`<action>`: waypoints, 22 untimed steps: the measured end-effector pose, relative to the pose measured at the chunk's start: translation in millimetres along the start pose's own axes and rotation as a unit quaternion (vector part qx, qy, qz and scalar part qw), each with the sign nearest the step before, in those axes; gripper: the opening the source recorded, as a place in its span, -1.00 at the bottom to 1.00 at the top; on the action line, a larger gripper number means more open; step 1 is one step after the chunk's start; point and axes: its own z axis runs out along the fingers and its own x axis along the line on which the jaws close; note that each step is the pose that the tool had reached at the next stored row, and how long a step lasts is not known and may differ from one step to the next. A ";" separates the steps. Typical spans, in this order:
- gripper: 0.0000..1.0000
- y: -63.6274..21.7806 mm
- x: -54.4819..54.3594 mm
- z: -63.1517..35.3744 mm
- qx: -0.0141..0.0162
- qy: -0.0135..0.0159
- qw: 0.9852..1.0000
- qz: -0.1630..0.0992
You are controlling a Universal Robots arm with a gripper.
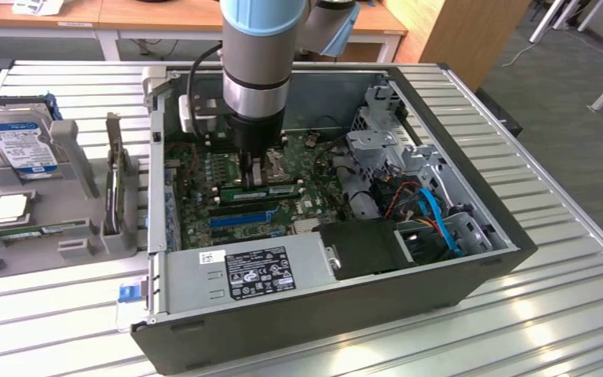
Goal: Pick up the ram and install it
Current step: 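Press down the ram until it locks into place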
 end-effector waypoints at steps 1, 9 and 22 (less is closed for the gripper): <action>-0.80 0.0 0.0 0.2 0.000 0.000 1.000 0.000; -0.80 0.0 0.2 1.7 0.000 0.000 1.000 0.000; -0.80 0.0 0.5 3.3 0.000 0.000 1.000 0.000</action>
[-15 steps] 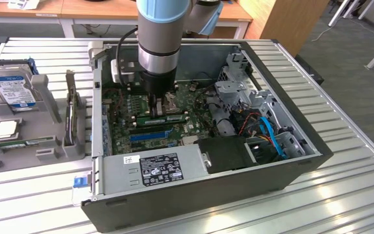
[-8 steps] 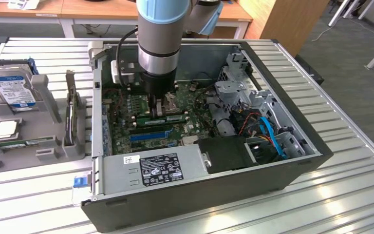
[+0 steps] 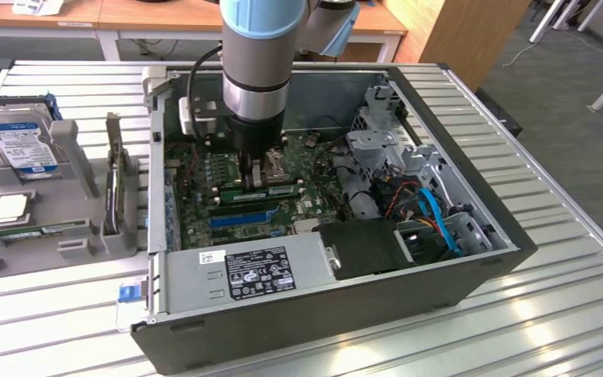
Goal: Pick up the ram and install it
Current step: 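Press down the ram until it locks into place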
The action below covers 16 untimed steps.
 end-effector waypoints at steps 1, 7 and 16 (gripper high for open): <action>-0.80 0.0 0.0 0.2 0.000 0.000 1.000 0.000; -0.80 0.0 0.1 0.5 0.000 0.000 1.000 0.000; -0.80 0.0 0.2 1.1 0.000 0.000 1.000 0.000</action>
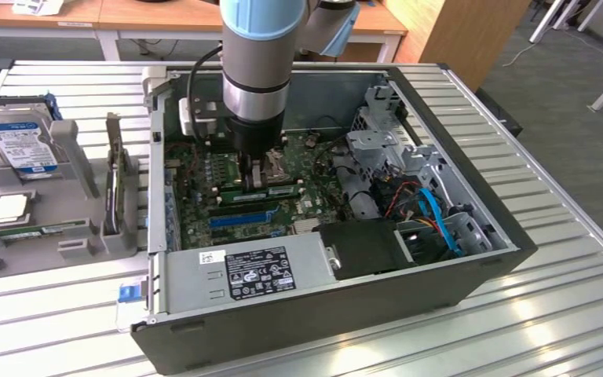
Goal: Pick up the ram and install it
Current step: 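Press down the ram until it locks into place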
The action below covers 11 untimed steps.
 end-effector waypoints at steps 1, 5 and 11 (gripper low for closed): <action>-0.80 -0.1 -0.3 -5.4 0.000 0.000 1.000 0.000; -0.80 -0.2 -1.1 -28.6 0.000 -0.004 1.000 0.000; -0.80 -0.4 -1.4 -43.0 -0.002 -0.009 1.000 0.000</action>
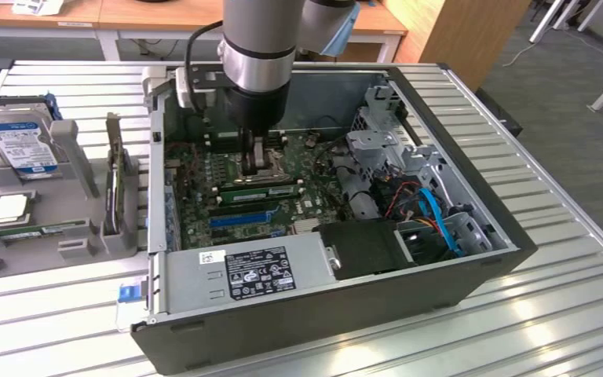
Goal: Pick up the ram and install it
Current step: 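Press down the ram until it locks into place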
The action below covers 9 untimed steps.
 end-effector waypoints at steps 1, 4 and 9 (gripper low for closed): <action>-0.80 -0.1 -0.2 -2.6 0.000 -0.001 1.000 0.000; -0.80 -0.1 -0.6 -10.3 -0.001 -0.003 1.000 0.000; -0.80 -0.2 -1.2 -20.7 -0.002 -0.006 1.000 0.000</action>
